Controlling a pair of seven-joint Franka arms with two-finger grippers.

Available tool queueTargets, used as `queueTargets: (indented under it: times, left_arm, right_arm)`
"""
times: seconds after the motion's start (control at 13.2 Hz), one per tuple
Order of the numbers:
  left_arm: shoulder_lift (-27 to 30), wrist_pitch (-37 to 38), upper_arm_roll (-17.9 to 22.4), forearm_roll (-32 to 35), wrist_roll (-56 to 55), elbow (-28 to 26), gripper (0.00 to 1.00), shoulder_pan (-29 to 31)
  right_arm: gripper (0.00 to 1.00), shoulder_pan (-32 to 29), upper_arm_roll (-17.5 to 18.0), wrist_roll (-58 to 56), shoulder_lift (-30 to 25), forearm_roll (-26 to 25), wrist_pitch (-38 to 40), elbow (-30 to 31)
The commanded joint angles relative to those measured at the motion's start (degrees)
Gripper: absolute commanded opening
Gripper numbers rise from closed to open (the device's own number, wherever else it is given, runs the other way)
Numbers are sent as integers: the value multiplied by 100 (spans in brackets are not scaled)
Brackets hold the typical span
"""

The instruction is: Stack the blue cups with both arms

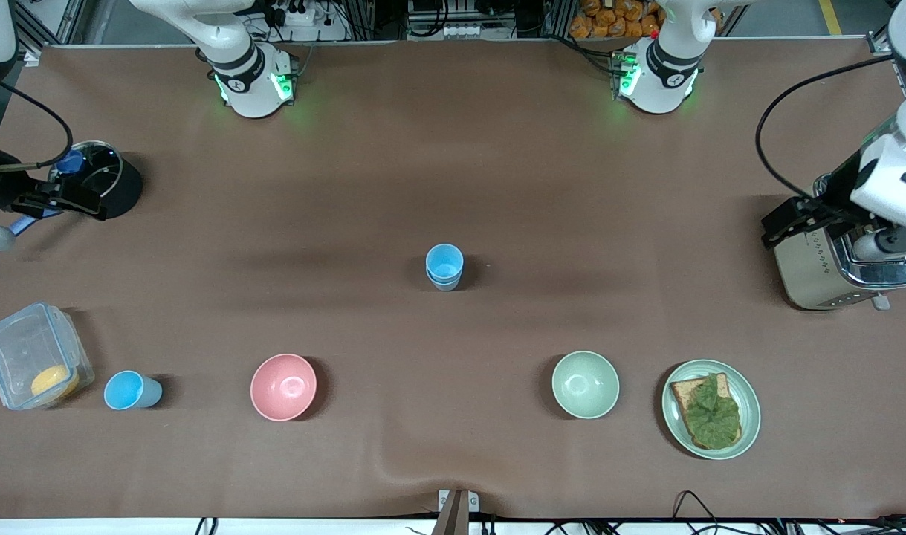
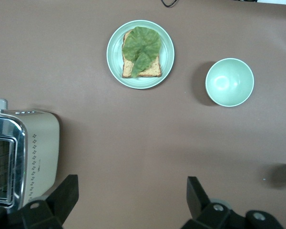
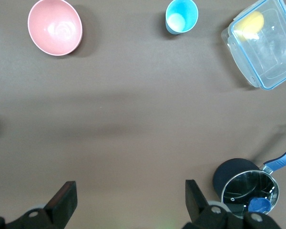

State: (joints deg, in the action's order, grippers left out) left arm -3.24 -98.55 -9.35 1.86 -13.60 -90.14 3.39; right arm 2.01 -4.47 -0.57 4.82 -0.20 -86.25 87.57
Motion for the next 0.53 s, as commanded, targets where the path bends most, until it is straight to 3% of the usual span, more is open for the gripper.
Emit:
queueTargets:
  times: [0.0, 0.45]
  left_arm:
    - [157, 143, 39, -142, 112, -91, 100, -41]
    - [79, 494, 47, -125, 121, 241, 100, -41]
  right_arm:
    - [100, -166, 165, 5, -34, -112, 82, -47]
    - [100, -148, 148, 40, -8, -112, 82, -47]
